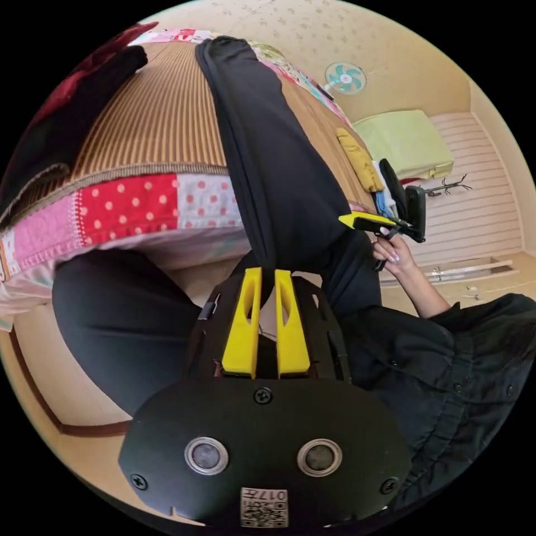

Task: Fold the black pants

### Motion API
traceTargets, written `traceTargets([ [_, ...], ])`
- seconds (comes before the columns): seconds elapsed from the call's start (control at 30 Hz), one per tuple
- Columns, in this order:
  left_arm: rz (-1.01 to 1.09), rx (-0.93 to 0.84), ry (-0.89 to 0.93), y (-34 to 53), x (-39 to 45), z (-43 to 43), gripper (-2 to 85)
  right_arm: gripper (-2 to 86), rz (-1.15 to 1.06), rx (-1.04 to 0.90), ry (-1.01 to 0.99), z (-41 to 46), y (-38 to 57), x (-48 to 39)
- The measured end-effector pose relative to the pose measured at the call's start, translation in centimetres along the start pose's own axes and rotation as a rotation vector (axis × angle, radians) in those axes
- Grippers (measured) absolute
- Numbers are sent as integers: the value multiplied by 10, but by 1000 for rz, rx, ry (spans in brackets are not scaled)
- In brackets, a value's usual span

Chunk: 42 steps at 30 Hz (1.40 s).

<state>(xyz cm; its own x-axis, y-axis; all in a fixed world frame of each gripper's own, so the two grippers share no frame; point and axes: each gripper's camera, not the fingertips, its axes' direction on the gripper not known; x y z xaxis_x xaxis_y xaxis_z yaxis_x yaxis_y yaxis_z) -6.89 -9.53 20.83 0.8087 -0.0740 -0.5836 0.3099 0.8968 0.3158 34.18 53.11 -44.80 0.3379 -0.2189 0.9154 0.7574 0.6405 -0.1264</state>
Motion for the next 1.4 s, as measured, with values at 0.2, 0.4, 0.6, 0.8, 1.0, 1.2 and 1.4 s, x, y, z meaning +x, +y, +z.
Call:
traceTargets([
  [0.2, -105, 112, 22, 15, 5, 4, 73, 76, 124, 38, 105, -44, 42, 33],
  [0.4, 12, 104, -58, -36, 33, 12, 84, 98, 259, 229, 69, -68, 31, 53],
  [0.6, 29, 60, -150, -69, 54, 41, 85, 87, 287, 222, 41, -71, 12, 69],
  [0.8, -67, 91, -178, -73, 50, 51, 44, 35, 266, 192, 0, -79, 8, 75],
  [1.0, -70, 64, -70, -72, 39, 35, 10, 20, 202, 192, -80, -97, 8, 68],
  [1.2, -55, 39, -24, -61, 24, 13, 17, 30, 150, 130, -53, -101, 11, 66],
  [1.4, -114, 223, 64, -71, 7, -19, 91, 82, 190, 281, -133, -138, -16, 93],
])
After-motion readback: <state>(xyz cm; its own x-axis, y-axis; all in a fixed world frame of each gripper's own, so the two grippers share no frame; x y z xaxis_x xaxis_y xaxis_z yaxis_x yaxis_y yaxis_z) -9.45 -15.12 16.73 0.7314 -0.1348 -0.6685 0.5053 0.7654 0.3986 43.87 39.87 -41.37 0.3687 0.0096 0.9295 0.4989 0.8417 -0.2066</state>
